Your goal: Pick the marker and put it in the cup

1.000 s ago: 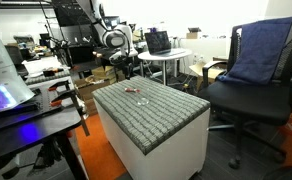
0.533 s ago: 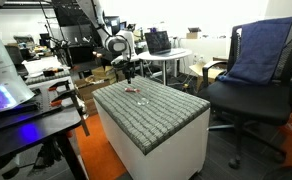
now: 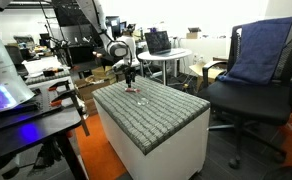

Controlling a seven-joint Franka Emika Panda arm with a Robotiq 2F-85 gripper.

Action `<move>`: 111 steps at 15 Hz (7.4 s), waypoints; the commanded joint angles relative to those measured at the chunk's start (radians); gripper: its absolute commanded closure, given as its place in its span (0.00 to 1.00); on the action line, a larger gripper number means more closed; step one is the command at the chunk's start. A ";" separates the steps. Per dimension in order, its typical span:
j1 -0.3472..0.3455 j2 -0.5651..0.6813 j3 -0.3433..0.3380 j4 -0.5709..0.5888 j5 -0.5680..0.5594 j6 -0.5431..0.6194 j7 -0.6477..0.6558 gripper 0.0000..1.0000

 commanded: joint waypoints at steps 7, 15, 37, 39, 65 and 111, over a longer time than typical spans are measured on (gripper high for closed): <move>-0.017 0.071 0.011 0.089 0.043 -0.067 -0.022 0.25; -0.022 0.083 0.008 0.112 0.044 -0.112 -0.017 0.78; 0.244 -0.068 -0.279 0.018 -0.100 -0.171 0.356 0.95; 0.283 -0.085 -0.323 0.011 -0.155 -0.221 0.443 0.95; 0.291 -0.161 -0.343 0.056 -0.690 -0.769 1.223 0.95; 0.239 0.074 -0.342 0.314 -0.870 -0.834 1.281 0.00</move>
